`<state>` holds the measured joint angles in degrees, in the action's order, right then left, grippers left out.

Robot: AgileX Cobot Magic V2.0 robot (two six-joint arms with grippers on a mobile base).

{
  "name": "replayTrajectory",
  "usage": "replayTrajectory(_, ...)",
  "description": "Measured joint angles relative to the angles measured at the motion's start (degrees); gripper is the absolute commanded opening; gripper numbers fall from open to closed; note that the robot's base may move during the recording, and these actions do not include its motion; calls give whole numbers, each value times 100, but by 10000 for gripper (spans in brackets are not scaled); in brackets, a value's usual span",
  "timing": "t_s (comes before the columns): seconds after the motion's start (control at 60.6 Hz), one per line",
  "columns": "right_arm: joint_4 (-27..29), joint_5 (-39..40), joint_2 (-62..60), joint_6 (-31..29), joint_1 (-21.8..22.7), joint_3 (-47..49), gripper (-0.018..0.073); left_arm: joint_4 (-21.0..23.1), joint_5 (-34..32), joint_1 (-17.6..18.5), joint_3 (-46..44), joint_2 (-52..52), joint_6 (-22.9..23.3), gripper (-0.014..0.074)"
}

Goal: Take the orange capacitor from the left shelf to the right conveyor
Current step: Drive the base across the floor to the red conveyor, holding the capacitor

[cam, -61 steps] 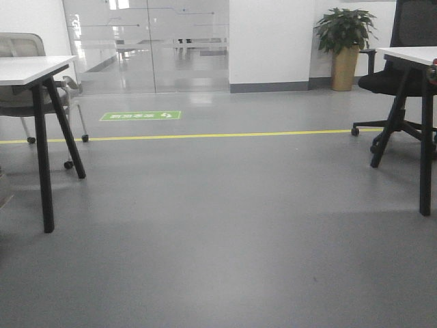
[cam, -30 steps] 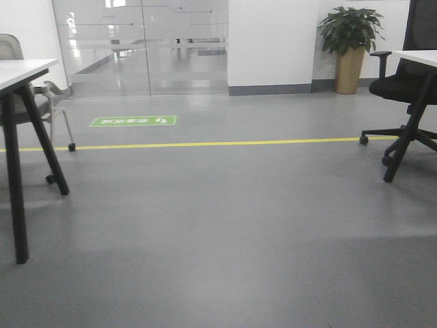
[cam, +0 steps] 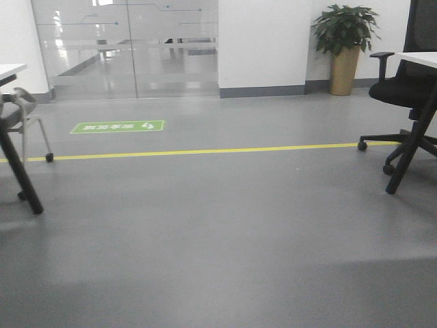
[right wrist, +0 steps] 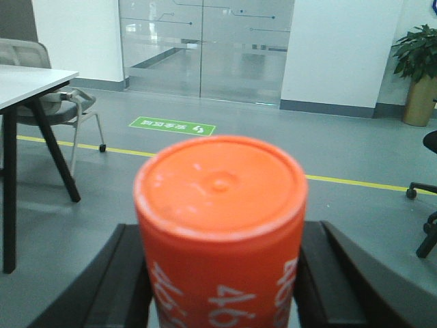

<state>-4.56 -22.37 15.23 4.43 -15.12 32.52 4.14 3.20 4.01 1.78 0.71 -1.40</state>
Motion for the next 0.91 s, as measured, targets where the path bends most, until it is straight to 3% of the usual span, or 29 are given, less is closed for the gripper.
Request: replayTrajectory(0.908,0,0,0,0,0,0,142,0,0,0,0,0,0,-127)
